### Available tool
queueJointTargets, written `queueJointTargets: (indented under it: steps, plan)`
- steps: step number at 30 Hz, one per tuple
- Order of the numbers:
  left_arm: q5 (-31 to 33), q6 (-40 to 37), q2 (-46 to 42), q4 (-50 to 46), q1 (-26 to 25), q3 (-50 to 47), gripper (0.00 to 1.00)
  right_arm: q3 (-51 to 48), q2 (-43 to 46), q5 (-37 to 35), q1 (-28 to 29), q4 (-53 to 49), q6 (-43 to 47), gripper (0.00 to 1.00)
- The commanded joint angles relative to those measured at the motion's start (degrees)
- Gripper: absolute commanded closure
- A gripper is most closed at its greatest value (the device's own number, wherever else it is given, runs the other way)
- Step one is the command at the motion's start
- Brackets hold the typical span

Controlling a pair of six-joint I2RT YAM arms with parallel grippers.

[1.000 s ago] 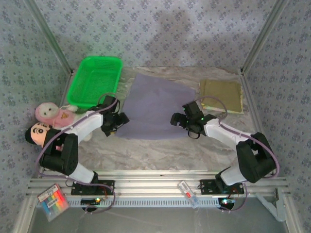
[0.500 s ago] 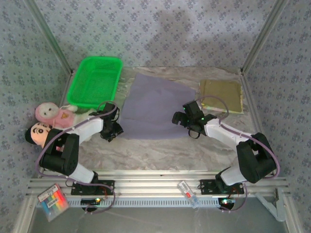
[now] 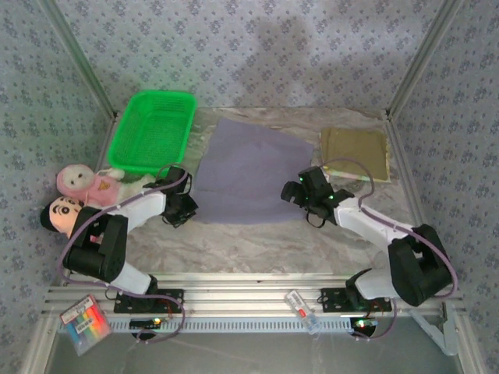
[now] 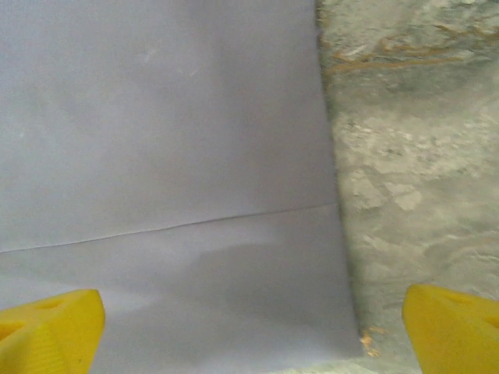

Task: Fold and stack the skirts

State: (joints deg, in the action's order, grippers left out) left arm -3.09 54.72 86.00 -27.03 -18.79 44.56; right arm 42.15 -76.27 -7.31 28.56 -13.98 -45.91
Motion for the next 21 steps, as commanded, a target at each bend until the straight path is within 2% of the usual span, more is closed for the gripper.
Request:
queueJointTargets:
  steps: [1,4,7,12,17,21]
  plan:
    - [2.72,-0.05,-3.84,-2.91,-1.22,2.36,0.99,-2.97,3.06,-1.80,-1.55,0.64,-2.43,0.00]
    - [6.11,-0.23,-6.90,-6.44,-2.34,4.15,1.00,-5.69,5.01,0.55,-3.29,0.69,-3.69,0.01]
    - [6.38,-0.14,-9.05,-6.89,-2.48,4.81,1.00,-8.21,6.01,5.23,-4.65,2.60,-3.66,0.08]
    - [5.52,1.13,-9.78,-6.65,-2.47,6.24,1.00,-9.13,6.74,5.31,-3.42,-3.16,-5.42,0.42]
    - [4.20,1.97,-10.51,-5.36,-2.40,6.95,1.00,-11.20,5.40,7.38,-3.36,1.41,-4.56,0.65]
    - [4.10,1.88,-10.16,-5.58,-2.23,7.37,1.00,-10.56,1.19,9.31,-2.79,4.77,-3.16,0.72]
